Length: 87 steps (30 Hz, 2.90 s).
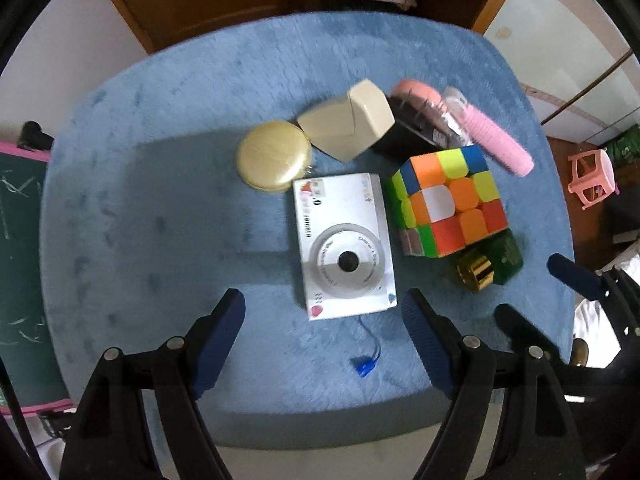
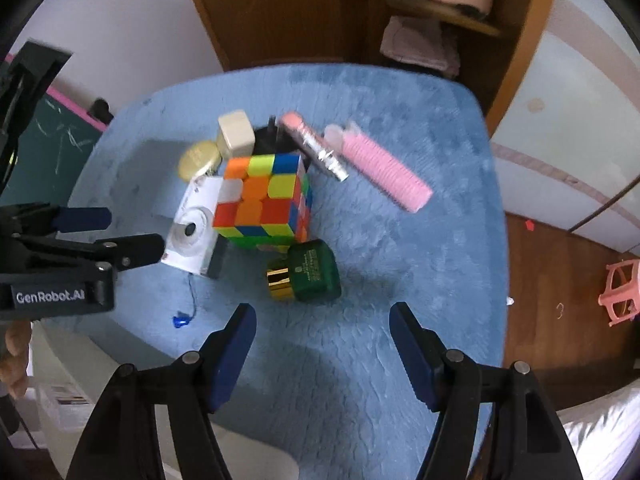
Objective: Organize rigid objects
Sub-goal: 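Reach the left tool to the white lens toy while the right tool reaches the green bottle, then close the left tool on the white lens toy while the right tool grasps the green gold-capped bottle, then carry the lens toy and bottle over the tray, lower them in and open both tools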
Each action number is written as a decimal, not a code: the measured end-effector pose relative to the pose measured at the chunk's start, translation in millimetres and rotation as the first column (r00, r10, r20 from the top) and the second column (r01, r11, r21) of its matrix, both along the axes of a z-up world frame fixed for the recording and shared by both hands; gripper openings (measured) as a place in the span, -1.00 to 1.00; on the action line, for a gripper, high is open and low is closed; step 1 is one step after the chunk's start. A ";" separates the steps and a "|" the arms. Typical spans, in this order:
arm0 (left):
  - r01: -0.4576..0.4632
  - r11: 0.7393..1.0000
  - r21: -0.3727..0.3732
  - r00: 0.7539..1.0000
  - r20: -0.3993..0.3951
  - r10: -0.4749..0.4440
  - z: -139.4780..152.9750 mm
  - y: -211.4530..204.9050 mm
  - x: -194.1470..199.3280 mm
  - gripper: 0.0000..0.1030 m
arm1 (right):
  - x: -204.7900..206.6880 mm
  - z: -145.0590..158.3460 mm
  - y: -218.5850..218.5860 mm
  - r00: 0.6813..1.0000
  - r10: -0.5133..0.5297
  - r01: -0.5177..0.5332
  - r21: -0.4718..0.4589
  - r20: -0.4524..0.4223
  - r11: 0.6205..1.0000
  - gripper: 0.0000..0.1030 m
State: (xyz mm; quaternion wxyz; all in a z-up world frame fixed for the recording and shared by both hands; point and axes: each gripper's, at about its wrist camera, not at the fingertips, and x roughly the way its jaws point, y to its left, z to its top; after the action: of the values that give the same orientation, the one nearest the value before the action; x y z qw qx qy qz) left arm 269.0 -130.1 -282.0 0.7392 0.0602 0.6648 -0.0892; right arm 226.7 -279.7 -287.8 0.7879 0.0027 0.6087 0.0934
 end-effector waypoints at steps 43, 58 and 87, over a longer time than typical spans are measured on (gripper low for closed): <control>-0.022 0.998 -0.052 0.998 0.062 0.025 -1.4 -0.8 0.1 0.17 | 20.9 -43.0 27.7 0.997 0.066 -0.068 -0.036 -0.040 0.997 -0.15; 0.069 0.992 -0.104 0.971 0.235 -0.043 118.7 30.8 -66.4 0.17 | -29.2 62.3 15.3 0.994 -0.035 0.031 0.035 0.104 0.999 -0.15; 0.190 0.974 -0.122 0.917 0.376 -0.132 178.1 57.7 -186.7 0.17 | -178.0 188.9 66.2 0.950 -0.132 0.117 0.070 0.284 0.991 -0.14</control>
State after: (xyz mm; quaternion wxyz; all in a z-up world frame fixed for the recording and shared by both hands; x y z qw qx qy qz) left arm 82.3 -72.4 -103.9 0.8424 0.0725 0.4994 -0.1890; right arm 48.7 -213.4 -98.9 0.8721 0.0479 0.4835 0.0586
